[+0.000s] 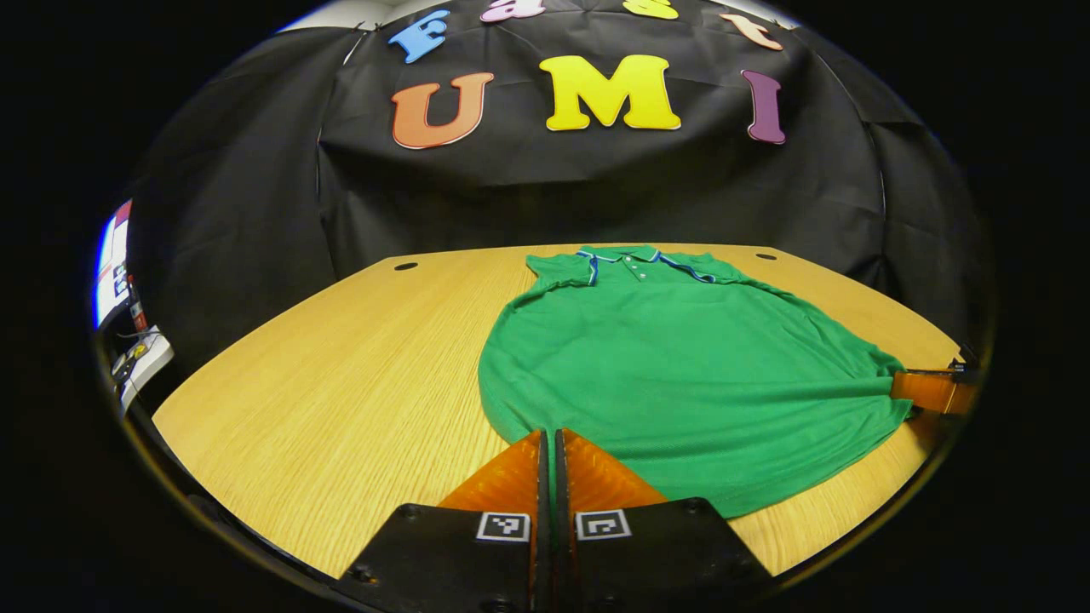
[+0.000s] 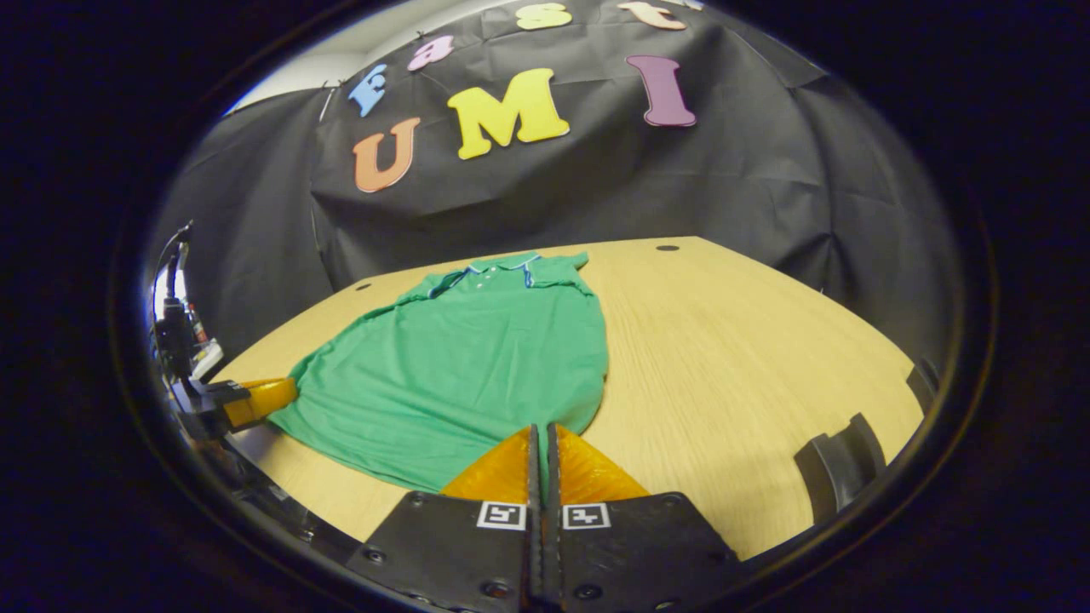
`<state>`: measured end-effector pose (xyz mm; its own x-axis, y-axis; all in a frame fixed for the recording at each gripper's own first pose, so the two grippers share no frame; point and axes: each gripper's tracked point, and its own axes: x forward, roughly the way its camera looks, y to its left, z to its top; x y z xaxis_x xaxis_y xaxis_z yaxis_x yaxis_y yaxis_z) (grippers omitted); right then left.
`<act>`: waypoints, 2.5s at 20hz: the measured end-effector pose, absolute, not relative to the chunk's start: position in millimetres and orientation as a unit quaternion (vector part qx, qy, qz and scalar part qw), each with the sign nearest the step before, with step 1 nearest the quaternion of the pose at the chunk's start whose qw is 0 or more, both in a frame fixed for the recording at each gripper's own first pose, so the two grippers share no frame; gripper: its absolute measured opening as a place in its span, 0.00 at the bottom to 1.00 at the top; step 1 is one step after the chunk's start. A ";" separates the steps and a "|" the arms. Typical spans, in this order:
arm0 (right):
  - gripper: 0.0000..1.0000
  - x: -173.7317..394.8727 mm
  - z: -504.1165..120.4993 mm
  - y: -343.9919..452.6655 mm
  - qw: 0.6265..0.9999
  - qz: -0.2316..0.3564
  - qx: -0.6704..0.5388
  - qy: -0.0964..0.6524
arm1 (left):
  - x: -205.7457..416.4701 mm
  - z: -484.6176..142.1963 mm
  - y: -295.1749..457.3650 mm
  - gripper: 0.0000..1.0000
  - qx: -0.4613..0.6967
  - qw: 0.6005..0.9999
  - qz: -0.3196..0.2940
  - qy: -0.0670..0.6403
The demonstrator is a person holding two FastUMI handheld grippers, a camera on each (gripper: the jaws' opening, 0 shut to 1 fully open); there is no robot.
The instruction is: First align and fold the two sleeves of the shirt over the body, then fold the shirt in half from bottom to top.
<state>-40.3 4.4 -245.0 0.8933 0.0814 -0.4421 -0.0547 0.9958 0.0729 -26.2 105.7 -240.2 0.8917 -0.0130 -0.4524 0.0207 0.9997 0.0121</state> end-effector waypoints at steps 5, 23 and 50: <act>0.00 -45.4 -226.9 6.4 0.977 0.042 0.010 0.211 | -29.5 -224.2 108.3 0.07 -0.005 0.974 -0.012 0.224; 0.00 42.6 -134.6 6.7 0.986 0.039 0.006 0.160 | 51.2 -126.5 117.0 0.07 0.002 0.989 -0.007 0.146; 0.00 440.8 -75.9 2.6 0.996 0.002 -0.062 0.066 | 432.7 -146.4 118.2 0.07 -0.010 0.987 -0.011 0.163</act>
